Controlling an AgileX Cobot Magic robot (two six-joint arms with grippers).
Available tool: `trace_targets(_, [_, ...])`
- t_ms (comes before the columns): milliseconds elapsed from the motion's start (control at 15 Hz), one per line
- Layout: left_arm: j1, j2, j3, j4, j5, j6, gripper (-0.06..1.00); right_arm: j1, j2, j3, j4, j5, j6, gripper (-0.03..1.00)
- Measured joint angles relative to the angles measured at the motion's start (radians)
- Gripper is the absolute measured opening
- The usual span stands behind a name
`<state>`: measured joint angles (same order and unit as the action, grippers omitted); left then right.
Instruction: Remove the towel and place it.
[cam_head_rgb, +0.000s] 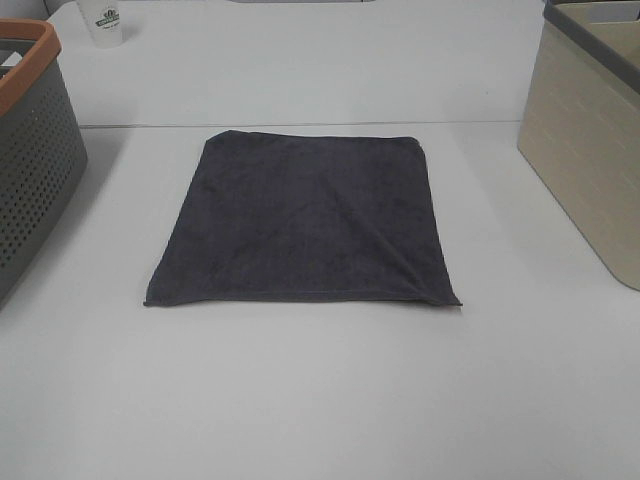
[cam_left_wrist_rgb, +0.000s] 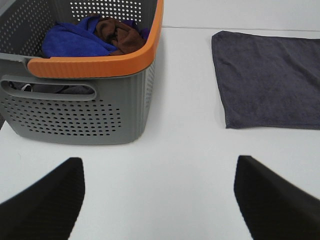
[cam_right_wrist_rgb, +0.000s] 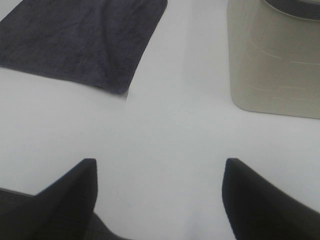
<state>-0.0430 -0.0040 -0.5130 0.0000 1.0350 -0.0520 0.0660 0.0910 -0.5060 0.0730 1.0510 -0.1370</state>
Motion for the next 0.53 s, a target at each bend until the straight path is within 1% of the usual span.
trace_targets(200, [0.000, -0.001, 0.000, 0.000, 0.000, 0.000, 0.76, 0.000, -0.093, 0.000, 0.000, 0.000, 0.000, 0.70])
trace_targets(533, [0.000, -0.001, 0.000, 0.000, 0.002, 0.000, 0.76, 0.000, -0.095, 0.000, 0.000, 0.000, 0.001, 0.70])
